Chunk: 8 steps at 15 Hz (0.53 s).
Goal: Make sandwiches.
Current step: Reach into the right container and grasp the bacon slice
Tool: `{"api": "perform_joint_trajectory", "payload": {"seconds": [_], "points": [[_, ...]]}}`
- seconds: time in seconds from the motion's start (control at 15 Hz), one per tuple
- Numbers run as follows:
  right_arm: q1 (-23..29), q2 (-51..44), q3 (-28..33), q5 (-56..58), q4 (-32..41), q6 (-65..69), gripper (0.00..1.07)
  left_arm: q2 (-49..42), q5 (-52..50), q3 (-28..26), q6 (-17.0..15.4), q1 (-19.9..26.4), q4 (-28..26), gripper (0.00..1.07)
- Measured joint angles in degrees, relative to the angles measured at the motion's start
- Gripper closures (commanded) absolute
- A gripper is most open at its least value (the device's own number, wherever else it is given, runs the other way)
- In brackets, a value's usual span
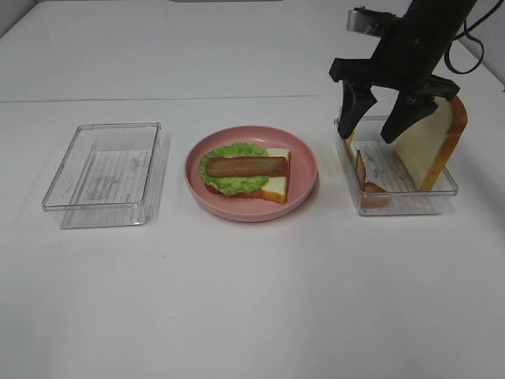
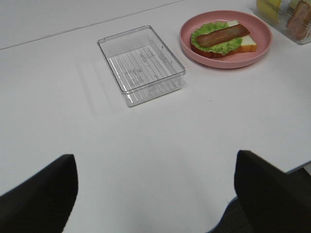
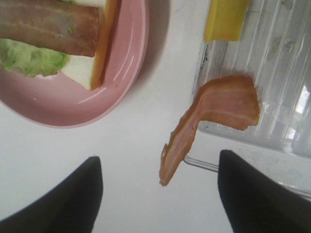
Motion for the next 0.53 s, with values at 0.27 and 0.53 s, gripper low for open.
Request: {"api": "perform_joint_trajectory", "payload": {"seconds": [0.27, 0.53], "points": [[0.00, 2.92, -0.34, 0.17, -0.11, 0.00, 0.45, 0.00, 0.00, 0.00, 0.00, 0.00, 0.00, 0.23], [0.00, 5.33, -0.52, 0.29, -1.49, -0.06, 0.54, 0.00, 0.00, 0.00, 0.00, 0.00, 0.00, 0.23]]}}
